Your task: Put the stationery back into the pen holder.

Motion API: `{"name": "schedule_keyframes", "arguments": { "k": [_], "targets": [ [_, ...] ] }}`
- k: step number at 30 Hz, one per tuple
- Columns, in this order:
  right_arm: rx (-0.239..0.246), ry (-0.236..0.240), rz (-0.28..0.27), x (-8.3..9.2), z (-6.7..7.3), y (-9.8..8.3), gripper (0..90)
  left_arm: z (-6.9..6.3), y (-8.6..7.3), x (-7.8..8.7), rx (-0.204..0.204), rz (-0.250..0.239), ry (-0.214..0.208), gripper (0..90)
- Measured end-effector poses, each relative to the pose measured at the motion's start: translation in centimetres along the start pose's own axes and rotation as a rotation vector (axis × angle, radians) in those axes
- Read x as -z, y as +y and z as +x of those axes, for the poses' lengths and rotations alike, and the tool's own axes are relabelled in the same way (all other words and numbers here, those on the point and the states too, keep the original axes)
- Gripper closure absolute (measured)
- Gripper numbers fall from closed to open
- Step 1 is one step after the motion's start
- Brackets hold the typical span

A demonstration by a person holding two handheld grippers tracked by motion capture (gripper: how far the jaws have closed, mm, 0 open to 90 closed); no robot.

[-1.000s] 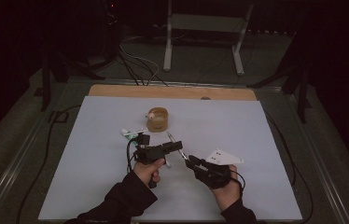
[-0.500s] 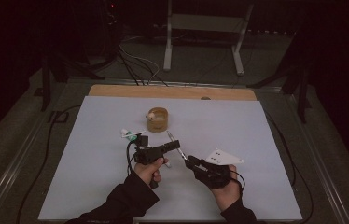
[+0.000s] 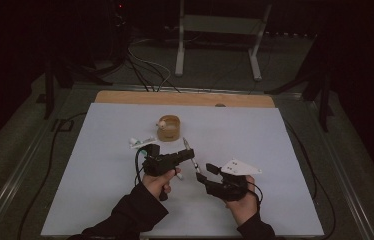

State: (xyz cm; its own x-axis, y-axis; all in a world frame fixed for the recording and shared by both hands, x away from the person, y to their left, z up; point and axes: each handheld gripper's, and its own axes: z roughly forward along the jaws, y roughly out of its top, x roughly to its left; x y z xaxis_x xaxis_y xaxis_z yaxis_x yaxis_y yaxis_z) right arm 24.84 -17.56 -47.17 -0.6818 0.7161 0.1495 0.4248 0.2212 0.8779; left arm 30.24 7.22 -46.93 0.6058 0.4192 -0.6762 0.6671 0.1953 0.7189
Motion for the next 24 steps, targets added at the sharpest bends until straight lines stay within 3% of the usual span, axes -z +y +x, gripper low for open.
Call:
{"name": "schedule_keyframes", "arguments": {
  "k": [2,3,4,7,10,14,18,24],
  "targets": [
    [-0.005,0.006,-0.005,0.0,-0.1,0.0,41.6,0.0,0.1,0.1,-0.011,0.001,-0.002,80.6],
    [-0.011,0.009,-0.006,0.1,-0.1,0.0,39.8,-0.1,0.4,0.2,-0.037,0.002,0.008,80.6],
    [-0.031,0.038,0.005,0.1,-0.4,0.1,33.1,-0.1,0.5,0.3,-0.047,0.0,0.009,80.6],
    [-0.068,0.054,-0.022,0.4,-0.9,0.1,23.2,-0.2,1.0,0.6,-0.081,0.005,0.02,80.6],
    [-0.06,0.073,-0.032,0.7,-1.1,0.1,15.1,-0.3,1.5,1.0,-0.122,0.005,0.033,80.6],
    [-0.085,0.079,-0.057,1.3,-1.6,0.1,14.0,-0.4,2.1,1.3,-0.144,0.003,0.041,80.5],
    [-0.065,0.074,-0.044,1.8,-2.2,0.1,2.9,-0.1,3.0,1.4,-0.173,0.01,0.052,80.5],
    [-0.051,0.049,-0.024,2.0,-2.3,-0.2,1.4,0.2,4.1,1.4,-0.204,0.005,0.074,80.5]
  ]
}}
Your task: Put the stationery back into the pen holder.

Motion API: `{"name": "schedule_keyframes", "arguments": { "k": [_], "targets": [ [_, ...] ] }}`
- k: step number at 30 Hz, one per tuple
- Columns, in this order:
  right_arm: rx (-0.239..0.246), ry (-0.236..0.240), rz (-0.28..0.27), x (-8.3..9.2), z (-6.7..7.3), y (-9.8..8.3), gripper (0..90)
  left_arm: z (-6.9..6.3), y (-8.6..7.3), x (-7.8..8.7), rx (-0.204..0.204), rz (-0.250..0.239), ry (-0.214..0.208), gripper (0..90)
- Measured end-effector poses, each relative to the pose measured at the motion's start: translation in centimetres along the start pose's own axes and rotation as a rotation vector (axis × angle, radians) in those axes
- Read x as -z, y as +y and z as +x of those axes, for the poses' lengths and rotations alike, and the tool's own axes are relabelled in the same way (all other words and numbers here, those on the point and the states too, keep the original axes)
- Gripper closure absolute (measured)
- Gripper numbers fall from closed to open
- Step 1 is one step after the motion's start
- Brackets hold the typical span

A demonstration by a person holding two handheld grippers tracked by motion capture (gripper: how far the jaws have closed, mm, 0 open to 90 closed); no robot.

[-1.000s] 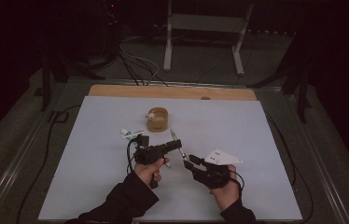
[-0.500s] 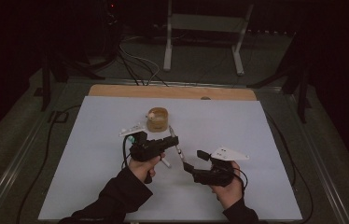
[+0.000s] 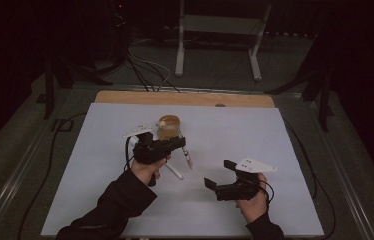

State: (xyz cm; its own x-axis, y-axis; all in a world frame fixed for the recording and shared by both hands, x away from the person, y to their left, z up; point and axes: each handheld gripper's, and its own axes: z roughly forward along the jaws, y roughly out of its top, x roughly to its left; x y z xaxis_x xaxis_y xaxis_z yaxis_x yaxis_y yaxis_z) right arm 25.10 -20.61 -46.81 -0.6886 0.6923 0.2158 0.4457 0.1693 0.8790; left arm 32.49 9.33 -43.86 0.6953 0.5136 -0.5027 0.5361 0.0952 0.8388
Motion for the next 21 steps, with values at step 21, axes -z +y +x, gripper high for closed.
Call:
{"name": "schedule_keyframes", "arguments": {
  "k": [21],
  "targets": [
    [-0.022,0.065,-0.025,-0.3,-0.6,-0.2,1.4,2.8,4.8,1.2,-0.1,-0.058,0.074,80.4]
  ]
}}
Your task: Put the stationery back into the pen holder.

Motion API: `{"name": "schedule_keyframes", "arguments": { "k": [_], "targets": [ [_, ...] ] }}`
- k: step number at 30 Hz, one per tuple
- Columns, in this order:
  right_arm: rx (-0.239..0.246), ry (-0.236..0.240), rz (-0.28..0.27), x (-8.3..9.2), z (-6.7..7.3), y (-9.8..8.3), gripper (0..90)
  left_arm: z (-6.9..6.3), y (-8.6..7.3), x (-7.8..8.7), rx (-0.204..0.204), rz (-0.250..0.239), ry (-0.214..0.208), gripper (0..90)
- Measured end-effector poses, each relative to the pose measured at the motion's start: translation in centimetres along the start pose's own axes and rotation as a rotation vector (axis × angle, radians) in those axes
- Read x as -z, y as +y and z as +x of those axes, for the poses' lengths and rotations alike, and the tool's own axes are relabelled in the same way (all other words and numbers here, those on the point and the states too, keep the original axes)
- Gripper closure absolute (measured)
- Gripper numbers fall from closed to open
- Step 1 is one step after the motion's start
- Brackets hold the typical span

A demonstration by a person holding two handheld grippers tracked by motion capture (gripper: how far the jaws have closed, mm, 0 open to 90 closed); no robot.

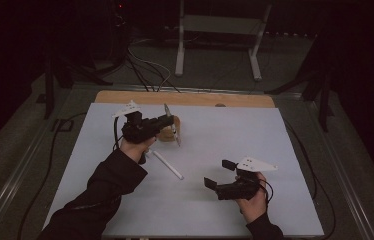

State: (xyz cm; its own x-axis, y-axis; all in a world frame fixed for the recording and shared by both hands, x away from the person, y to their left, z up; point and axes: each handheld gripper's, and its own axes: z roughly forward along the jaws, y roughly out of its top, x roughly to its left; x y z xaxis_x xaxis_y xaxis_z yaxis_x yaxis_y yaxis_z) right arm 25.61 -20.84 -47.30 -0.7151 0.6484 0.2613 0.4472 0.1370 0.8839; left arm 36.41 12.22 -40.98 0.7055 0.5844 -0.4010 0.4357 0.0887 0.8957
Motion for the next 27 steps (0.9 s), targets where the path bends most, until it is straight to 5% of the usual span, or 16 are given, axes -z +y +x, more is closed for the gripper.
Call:
{"name": "schedule_keyframes", "arguments": {
  "k": [12,27],
  "targets": [
    [0.005,0.005,0.009,-0.1,0.0,0.0,1.4,1.2,1.4,-1.1,-0.04,-0.009,0.057,80.3],
    [0.013,0.011,0.008,0.0,0.0,0.0,1.4,3.7,2.3,-3.1,-0.038,-0.012,0.13,80.3]
  ]
}}
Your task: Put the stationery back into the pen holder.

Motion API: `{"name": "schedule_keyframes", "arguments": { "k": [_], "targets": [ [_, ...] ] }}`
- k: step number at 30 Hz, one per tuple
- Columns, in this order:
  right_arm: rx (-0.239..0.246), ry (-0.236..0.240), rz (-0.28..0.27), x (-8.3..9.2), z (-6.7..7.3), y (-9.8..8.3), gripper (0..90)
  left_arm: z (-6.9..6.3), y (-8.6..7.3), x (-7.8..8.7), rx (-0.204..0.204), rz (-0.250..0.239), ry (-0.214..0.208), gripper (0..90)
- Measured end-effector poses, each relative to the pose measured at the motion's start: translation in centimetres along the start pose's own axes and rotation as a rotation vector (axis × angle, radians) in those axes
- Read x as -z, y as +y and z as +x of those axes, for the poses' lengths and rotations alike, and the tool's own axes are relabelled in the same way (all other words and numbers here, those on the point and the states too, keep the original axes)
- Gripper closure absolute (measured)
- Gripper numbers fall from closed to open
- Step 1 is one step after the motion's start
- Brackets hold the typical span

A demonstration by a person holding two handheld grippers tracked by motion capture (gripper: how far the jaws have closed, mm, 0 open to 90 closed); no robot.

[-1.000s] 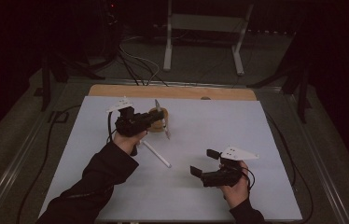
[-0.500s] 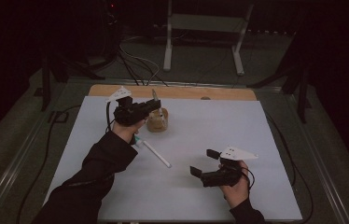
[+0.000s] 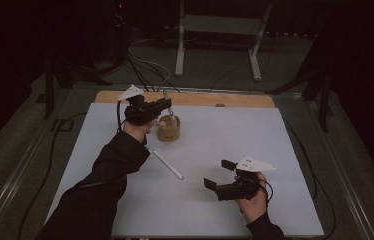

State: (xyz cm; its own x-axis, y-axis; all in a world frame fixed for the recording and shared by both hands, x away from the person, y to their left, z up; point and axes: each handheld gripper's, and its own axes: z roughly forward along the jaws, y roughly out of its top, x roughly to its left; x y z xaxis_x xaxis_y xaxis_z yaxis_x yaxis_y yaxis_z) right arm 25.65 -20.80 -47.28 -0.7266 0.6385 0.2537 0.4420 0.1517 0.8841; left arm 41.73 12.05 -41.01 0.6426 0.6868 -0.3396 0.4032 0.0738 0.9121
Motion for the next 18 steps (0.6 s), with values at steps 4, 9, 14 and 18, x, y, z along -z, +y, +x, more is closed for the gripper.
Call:
{"name": "schedule_keyframes", "arguments": {
  "k": [4,9,14,18],
  "targets": [
    [-0.003,0.004,0.0,0.0,0.0,0.0,1.4,0.8,-0.2,-0.6,0.007,0.017,0.021,80.3],
    [-0.001,0.008,0.004,-0.1,0.0,-0.1,1.4,1.5,-0.5,-1.2,0.01,0.02,0.041,80.3],
    [0.0,0.01,0.005,-0.1,0.0,-0.1,1.4,2.4,-0.8,-1.9,0.011,0.019,0.073,80.2],
    [-0.003,0.013,0.009,-0.1,-0.1,-0.2,1.4,3.1,-1.1,-2.4,0.014,0.019,0.099,80.2]
  ]
}}
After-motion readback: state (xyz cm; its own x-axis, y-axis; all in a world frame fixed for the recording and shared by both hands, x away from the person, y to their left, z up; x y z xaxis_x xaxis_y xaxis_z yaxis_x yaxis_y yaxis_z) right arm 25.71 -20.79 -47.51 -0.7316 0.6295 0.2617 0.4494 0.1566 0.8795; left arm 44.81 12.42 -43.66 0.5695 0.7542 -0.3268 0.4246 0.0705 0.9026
